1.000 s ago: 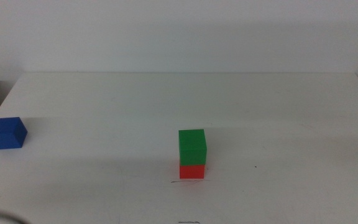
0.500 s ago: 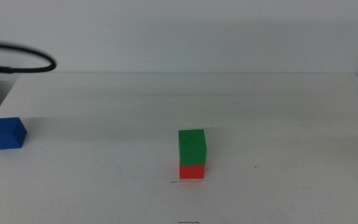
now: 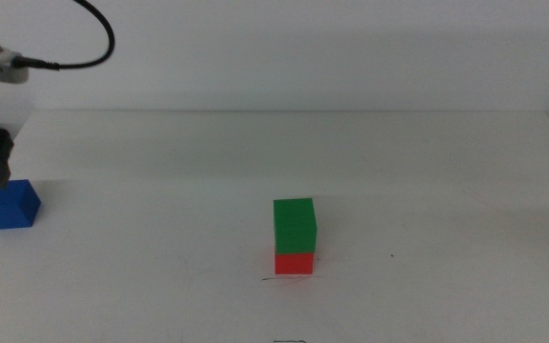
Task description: Stack red cubes first, then green, then blue cubes in a specific spot.
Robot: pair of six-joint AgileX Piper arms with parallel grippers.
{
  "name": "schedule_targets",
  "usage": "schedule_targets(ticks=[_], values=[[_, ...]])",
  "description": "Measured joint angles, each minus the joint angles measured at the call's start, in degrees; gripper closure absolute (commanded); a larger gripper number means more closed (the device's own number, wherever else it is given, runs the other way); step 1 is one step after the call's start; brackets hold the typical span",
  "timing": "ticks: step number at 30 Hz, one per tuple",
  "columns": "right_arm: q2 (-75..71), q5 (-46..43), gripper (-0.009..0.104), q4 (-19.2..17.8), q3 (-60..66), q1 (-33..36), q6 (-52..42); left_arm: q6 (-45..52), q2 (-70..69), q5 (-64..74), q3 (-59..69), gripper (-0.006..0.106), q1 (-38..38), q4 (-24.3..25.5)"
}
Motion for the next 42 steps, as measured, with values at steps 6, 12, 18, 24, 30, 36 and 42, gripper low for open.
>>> schedule_targets(ticks=[6, 12, 18, 24, 30, 36, 42], values=[[0.0, 0.0, 0.001, 0.0, 0.0, 0.0, 0.0, 3.4, 10.5, 4.9, -10.0, 0.010, 6.1, -6.0], [0.0, 0.0, 0.001, 0.0, 0.0, 0.0, 0.0, 6.6, 21.7, 7.4, -19.6, 0.010, 8.0, -8.9], [0.0, 0.0, 0.001, 0.0, 0.0, 0.0, 0.0, 6.9, 29.6, 7.9, -25.3, 0.010, 8.0, -9.9], [0.0, 0.0, 0.001, 0.0, 0.0, 0.0, 0.0, 6.9, 33.6, 7.5, -26.2, 0.010, 8.1, -10.2], [0.0, 0.0, 0.001, 0.0, 0.0, 0.0, 0.0, 6.9, 35.9, 5.9, -26.3, 0.011, 8.1, -10.2], [0.0, 0.0, 0.001, 0.0, 0.0, 0.0, 0.0, 6.9, 37.5, 3.8, -26.3, 0.014, 8.1, -10.2], [0.0, 0.0, 0.001, 0.0, 0.0, 0.0, 0.0, 6.3, 38.5, 3.8, -26.3, 0.034, 8.1, -10.8]])
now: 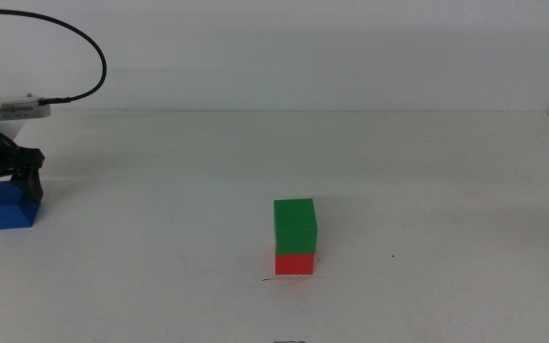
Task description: Stack red cubes first, then green, then blue cubes in a specific spot.
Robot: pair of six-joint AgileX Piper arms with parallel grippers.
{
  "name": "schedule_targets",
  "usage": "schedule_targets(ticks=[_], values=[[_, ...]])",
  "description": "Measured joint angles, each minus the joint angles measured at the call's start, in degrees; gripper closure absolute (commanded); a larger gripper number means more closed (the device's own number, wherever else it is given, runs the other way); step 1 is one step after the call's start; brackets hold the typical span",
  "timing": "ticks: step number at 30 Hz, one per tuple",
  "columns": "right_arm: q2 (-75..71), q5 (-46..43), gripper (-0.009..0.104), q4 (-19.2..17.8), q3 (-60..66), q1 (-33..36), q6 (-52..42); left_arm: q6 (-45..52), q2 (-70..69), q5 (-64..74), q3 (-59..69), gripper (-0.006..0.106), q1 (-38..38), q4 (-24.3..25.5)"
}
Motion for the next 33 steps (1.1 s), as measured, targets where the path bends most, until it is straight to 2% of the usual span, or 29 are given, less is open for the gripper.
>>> schedule_targets(ticks=[7, 11, 15, 20, 24, 28, 33], values=[[0.0, 0.0, 0.001, 0.0, 0.0, 0.0, 0.0, -0.1, 0.0, 1.7, 0.0, 0.075, 0.0, -2.4], [0.0, 0.0, 0.001, 0.0, 0.0, 0.0, 0.0, -1.0, -1.9, 4.5, 0.0, 0.087, 0.0, -3.1], [0.0, 0.0, 0.001, 0.0, 0.0, 0.0, 0.0, -5.4, -6.3, 6.5, 0.0, 0.088, -1.3, -1.5], [0.0, 0.0, 0.001, 0.0, 0.0, 0.0, 0.0, -13.1, -12.9, 6.8, 0.8, 0.088, -6.8, 0.7], [0.0, 0.0, 0.001, 0.0, 0.0, 0.0, 0.0, -19.4, -18.2, 7.4, 1.2, 0.088, -13.9, 1.6], [0.0, 0.0, 0.001, 0.0, 0.0, 0.0, 0.0, -30.6, -22.6, 7.9, 1.2, 0.088, -23.0, 3.2], [0.0, 0.0, 0.001, 0.0, 0.0, 0.0, 0.0, -38.5, -24.0, 8.0, 1.2, 0.088, -34.8, 4.1]])
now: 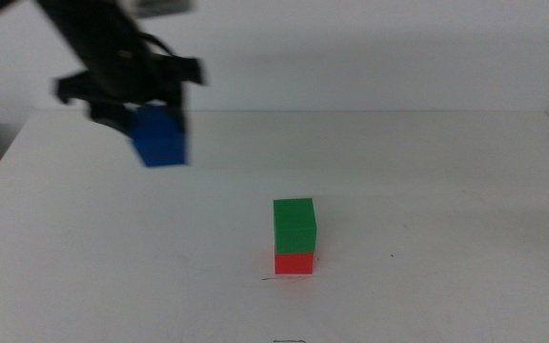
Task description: Stack red cubes first, then green, then blue cubes in a specific spot.
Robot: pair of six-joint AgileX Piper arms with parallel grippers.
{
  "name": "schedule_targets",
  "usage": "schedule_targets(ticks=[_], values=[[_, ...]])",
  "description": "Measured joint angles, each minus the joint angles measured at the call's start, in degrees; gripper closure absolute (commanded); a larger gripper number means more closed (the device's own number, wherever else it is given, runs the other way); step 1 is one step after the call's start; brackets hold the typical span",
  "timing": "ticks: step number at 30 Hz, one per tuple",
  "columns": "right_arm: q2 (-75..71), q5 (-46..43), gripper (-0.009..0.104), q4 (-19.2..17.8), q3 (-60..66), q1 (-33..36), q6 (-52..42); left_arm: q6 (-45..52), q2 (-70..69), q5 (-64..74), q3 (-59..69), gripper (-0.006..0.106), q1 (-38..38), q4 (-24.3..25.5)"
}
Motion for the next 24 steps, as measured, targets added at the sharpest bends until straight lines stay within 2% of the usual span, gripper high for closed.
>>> schedule_targets(ticks=[4, 11, 24], values=[[0.0, 0.0, 0.001, 0.0, 0.0, 0.0, 0.0, -3.7, 0.6, 0.1, 0.0, 0.088, -8.1, -0.2], [0.0, 0.0, 0.001, 0.0, 0.0, 0.0, 0.0, -8.5, 3.3, 0.2, -2.2, 0.088, -16.6, 0.3], [0.0, 0.0, 0.001, 0.0, 0.0, 0.0, 0.0, -14.9, 9.1, 0.2, -7.4, 0.088, -21.8, 1.4]])
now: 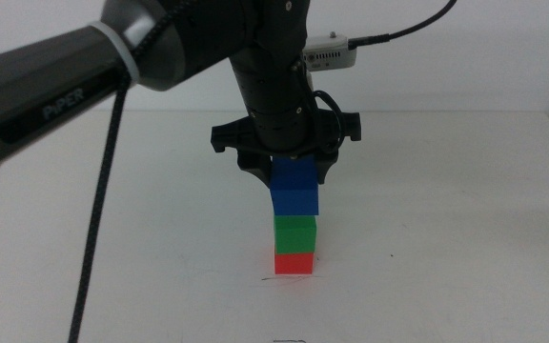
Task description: Stack red cubes first, then green, then blue cubes in a specific spot.
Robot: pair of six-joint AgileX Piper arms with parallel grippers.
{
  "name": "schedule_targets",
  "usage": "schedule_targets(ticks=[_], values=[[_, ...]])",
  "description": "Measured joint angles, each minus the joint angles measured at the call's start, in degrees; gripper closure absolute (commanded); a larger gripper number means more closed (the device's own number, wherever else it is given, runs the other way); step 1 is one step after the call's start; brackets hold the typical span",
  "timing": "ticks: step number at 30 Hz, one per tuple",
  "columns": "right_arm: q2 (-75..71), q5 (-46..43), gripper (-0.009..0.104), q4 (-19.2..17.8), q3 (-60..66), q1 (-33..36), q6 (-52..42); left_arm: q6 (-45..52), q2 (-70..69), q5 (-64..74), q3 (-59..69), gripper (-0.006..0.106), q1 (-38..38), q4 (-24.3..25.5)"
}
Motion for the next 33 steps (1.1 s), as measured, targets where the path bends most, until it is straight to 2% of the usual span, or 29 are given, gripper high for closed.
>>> schedule_targets(ticks=[33], values=[[0.0, 0.0, 0.001, 0.0, 0.0, 0.0, 0.0, -5.2, 4.4, -0.1, -0.2, 0.088, -0.3, 3.6]])
